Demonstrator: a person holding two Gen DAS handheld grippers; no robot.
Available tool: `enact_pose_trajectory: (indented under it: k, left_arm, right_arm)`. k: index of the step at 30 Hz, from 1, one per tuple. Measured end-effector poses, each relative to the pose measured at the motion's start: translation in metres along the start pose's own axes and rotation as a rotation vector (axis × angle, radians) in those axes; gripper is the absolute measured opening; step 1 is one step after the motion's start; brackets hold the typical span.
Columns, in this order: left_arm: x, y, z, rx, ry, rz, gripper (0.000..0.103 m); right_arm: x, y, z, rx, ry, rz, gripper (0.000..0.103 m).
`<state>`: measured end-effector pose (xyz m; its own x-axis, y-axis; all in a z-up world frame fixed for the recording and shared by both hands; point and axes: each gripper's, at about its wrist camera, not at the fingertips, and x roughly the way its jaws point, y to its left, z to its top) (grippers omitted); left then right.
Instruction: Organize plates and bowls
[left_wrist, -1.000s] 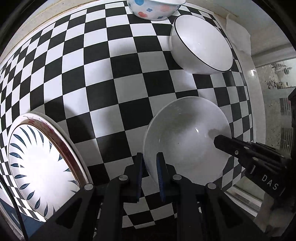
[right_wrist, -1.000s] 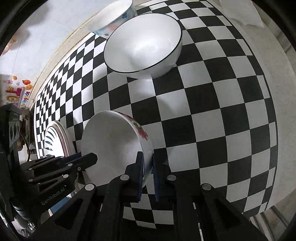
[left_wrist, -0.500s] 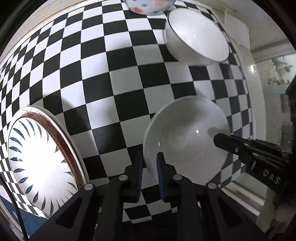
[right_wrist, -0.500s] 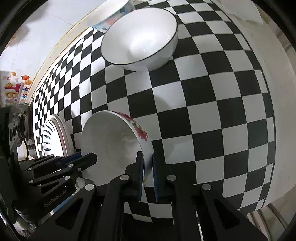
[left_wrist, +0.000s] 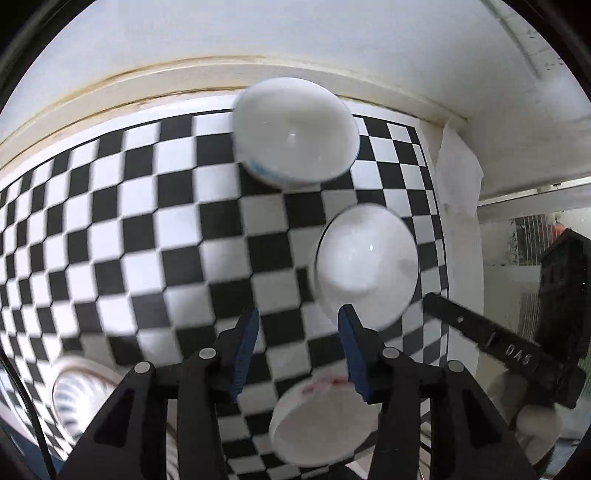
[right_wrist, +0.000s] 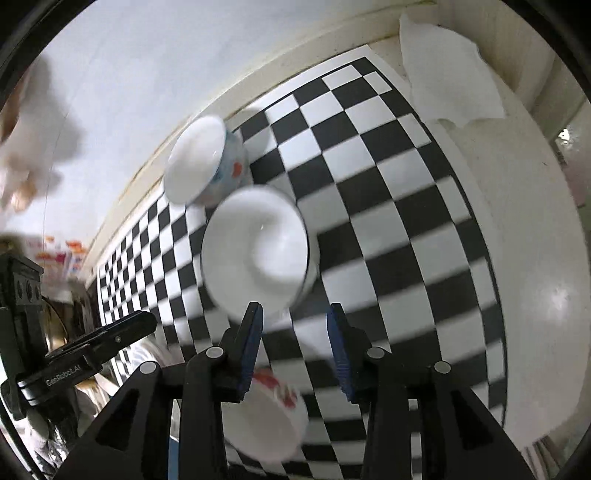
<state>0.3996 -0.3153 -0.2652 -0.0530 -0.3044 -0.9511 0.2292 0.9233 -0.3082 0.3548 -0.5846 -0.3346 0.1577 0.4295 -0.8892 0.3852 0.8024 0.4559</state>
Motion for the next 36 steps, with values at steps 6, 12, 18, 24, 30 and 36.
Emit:
enact_pose_trajectory:
  k: [6,12,18,24,30,36]
  left_arm:
    - [0.046,-0.015,0.036,0.039,0.114,-0.004,0.041]
    - [0.07,-0.026,0.039,0.112,0.144,0.067,0.017]
    - [0.057,-0.025,0.031,0.132,0.115,0.081,0.017]
    - [0.017,-0.029,0.008,0.161,0.077,0.083,0.017]
    - [-0.022,-0.031,-0.026,0.188,0.033,0.065,0.017]
    - [-0.034,-0.026,-0.068,0.208,0.035,0.05,0.018]
  right_arm:
    - [0.033,-0.003,0.034,0.041,0.035,0.004,0.039]
    - [0.062,-0.007,0.05,0.047,0.075,-0.071,0.012]
    - [0.057,-0.007,0.046,0.043,0.076,-0.071,0.011]
    - [0.027,0.011,0.027,0.017,0.048,-0.048,0.011]
    - [-0.012,0.033,-0.008,-0.018,0.02,-0.033,0.011]
    - [-0.036,0.04,-0.052,-0.026,0.015,-0.023,0.011]
